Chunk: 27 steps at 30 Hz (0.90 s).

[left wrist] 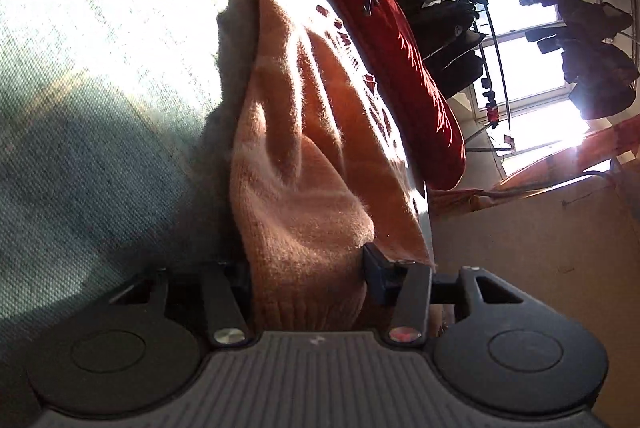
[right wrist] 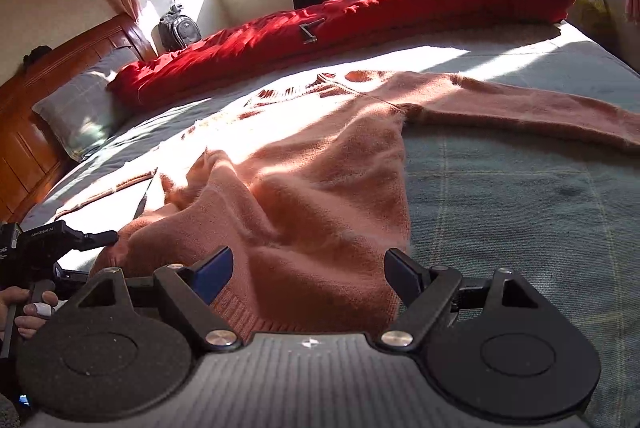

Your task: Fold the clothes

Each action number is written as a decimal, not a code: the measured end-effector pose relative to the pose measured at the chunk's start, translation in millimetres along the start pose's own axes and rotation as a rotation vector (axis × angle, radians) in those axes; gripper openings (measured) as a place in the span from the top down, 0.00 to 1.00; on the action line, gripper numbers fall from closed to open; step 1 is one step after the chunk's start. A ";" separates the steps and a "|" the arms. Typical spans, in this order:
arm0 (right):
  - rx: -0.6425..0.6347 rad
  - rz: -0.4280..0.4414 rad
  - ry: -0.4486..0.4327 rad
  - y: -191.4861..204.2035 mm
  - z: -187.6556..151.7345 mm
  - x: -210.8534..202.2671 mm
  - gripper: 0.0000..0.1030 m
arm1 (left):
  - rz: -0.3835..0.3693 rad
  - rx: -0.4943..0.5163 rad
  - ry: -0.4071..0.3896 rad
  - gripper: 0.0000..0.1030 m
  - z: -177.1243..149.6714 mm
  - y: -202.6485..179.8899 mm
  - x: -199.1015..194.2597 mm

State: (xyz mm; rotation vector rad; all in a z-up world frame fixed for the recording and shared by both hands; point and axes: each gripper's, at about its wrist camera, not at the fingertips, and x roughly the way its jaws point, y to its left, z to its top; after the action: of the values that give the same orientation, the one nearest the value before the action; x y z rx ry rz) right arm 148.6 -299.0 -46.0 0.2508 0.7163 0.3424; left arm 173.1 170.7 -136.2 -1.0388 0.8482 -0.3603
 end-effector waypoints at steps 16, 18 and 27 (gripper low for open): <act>-0.113 -0.122 0.002 36.8 12.6 5.4 0.17 | 0.311 0.281 -0.156 0.91 31.9 -31.6 -96.4; -0.188 -0.125 0.037 41.5 13.2 8.6 0.17 | 0.354 0.364 -0.163 0.91 24.8 -41.4 -100.7; -0.584 0.035 0.192 70.9 -5.7 12.0 0.16 | 0.432 1.071 0.064 0.44 -71.2 -112.1 -42.1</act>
State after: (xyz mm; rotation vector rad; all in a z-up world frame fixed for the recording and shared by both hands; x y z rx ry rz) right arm 137.6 -228.8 -33.2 -0.3271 0.7692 0.5970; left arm 105.4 99.5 -37.4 0.1506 0.7514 -0.4010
